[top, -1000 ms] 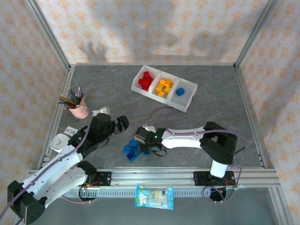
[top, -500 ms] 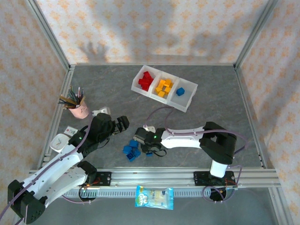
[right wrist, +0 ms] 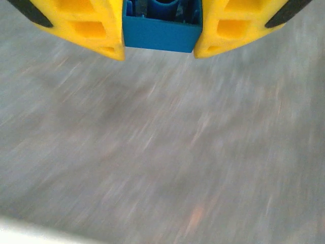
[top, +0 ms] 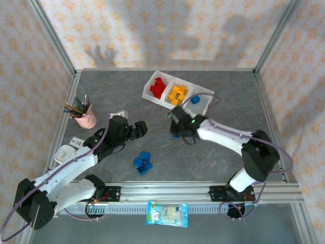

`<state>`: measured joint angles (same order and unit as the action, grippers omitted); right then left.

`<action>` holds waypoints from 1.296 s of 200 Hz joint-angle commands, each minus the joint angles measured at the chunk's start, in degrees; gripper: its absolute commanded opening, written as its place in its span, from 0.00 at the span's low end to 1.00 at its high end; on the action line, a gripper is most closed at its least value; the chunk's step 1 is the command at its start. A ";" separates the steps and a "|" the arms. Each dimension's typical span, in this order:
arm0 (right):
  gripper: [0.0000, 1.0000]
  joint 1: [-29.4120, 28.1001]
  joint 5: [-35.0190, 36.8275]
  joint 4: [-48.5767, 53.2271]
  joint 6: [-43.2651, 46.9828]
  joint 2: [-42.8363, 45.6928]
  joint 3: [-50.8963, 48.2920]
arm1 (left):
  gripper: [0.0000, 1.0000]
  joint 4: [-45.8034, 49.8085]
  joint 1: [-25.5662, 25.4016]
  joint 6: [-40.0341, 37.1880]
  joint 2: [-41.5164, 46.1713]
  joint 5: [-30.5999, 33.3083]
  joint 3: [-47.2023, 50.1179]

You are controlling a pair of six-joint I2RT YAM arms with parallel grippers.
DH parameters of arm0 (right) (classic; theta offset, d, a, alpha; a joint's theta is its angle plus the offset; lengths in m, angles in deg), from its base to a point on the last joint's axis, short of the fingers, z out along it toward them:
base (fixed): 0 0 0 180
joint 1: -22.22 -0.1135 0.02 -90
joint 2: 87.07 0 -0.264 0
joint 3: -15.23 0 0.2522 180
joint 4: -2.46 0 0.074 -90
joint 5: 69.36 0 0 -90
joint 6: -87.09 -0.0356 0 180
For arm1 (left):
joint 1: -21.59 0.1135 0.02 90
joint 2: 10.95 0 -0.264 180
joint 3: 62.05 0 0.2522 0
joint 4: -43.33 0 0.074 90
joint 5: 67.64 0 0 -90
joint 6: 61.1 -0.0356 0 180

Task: Sort the legos into containers by color
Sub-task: Place the lego in the container, then pick up the lego from the bottom-center of the table.

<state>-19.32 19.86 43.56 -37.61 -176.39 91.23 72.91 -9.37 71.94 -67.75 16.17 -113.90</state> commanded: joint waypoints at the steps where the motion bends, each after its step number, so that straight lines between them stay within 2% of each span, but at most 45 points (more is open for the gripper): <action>1: 0.32 6.99 3.45 -0.66 6.33 1.60 4.39 | 0.99 -7.55 0.39 -1.97 -2.62 -3.21 -2.79; 33: 0.31 15.90 3.10 -3.15 9.33 -4.17 10.42 | 0.99 -11.13 0.37 -2.86 -7.99 -4.79 -5.57; 56: 0.31 19.20 3.35 -4.84 10.72 -10.44 15.43 | 0.99 -12.97 0.31 -3.63 -11.51 -4.92 -7.30; 81: 0.32 20.65 2.90 -4.39 11.90 -17.65 21.42 | 0.99 -13.79 0.37 -4.20 -15.12 -5.25 -9.32; 103: 0.39 20.88 3.98 -3.52 13.01 -21.88 25.58 | 0.99 -14.78 0.39 -4.28 -16.77 -5.60 -9.98; 145: 0.53 20.96 4.80 -3.35 13.69 -20.95 26.45 | 0.99 -13.48 0.45 -5.05 -16.86 -4.11 -11.10; 190: 0.60 18.48 2.33 -4.56 14.22 -12.14 19.55 | 0.99 -10.72 0.42 -5.60 -13.56 -1.71 -10.81; 220: 0.65 12.80 2.00 -3.96 14.62 -7.04 15.01 | 0.99 -7.30 0.44 -5.61 -9.24 1.27 -9.47; 259: 0.71 4.99 2.21 -1.08 13.38 -4.93 12.84 | 0.99 -1.65 0.41 -4.70 -2.96 4.75 -6.32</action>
<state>-10.99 21.52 39.42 -23.66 -182.70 105.94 65.39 -9.37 67.81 -74.11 16.91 -122.66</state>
